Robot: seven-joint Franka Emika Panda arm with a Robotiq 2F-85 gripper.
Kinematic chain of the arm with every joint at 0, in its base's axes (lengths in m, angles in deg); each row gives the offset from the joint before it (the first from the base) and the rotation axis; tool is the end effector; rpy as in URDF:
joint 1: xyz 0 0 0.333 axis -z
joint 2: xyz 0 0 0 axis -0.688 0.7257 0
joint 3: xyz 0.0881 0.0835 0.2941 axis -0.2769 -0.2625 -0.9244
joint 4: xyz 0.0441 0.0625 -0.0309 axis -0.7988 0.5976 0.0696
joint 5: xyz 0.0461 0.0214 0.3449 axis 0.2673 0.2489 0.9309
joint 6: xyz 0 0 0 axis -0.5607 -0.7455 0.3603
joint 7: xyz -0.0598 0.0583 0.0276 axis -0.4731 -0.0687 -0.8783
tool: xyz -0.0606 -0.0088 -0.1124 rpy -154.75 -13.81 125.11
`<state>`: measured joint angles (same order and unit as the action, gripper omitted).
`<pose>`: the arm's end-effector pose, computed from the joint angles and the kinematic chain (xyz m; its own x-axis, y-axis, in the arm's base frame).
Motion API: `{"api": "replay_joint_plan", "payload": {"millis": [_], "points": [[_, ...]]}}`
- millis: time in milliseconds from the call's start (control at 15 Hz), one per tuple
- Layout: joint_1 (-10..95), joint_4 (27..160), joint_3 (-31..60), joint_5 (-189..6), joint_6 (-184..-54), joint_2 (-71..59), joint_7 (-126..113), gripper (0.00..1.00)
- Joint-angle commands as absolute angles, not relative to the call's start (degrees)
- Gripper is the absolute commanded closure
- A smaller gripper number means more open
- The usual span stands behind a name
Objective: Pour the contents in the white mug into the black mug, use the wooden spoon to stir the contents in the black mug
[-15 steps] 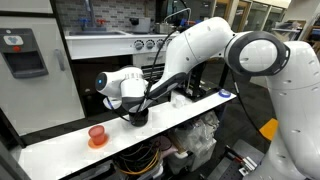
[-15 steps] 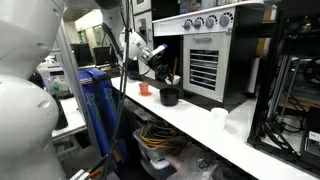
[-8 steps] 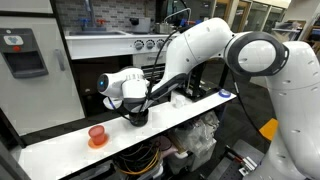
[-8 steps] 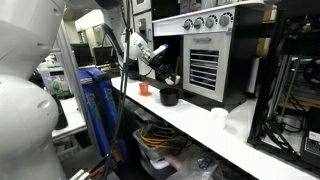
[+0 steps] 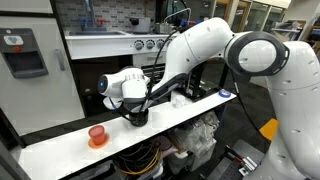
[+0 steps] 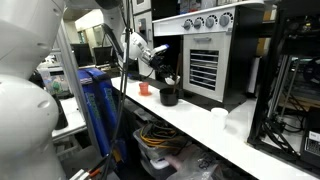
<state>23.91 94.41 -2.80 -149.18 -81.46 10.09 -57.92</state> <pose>0.5784 0.2298 0.3136 -0.0932 0.5719 -0.8150 0.9607 0.2667 0.0774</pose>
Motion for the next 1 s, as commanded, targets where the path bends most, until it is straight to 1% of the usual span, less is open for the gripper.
{"api": "replay_joint_plan", "payload": {"millis": [0, 600, 933], "points": [[24.22, 94.14, -3.86, -147.48, -79.08, 9.84, -62.97, 0.96], [24.29, 93.79, -5.84, -143.89, -84.58, 9.93, -59.02, 0.96], [23.65, 95.17, -4.64, -147.76, -89.29, 9.68, -52.85, 0.96]]}}
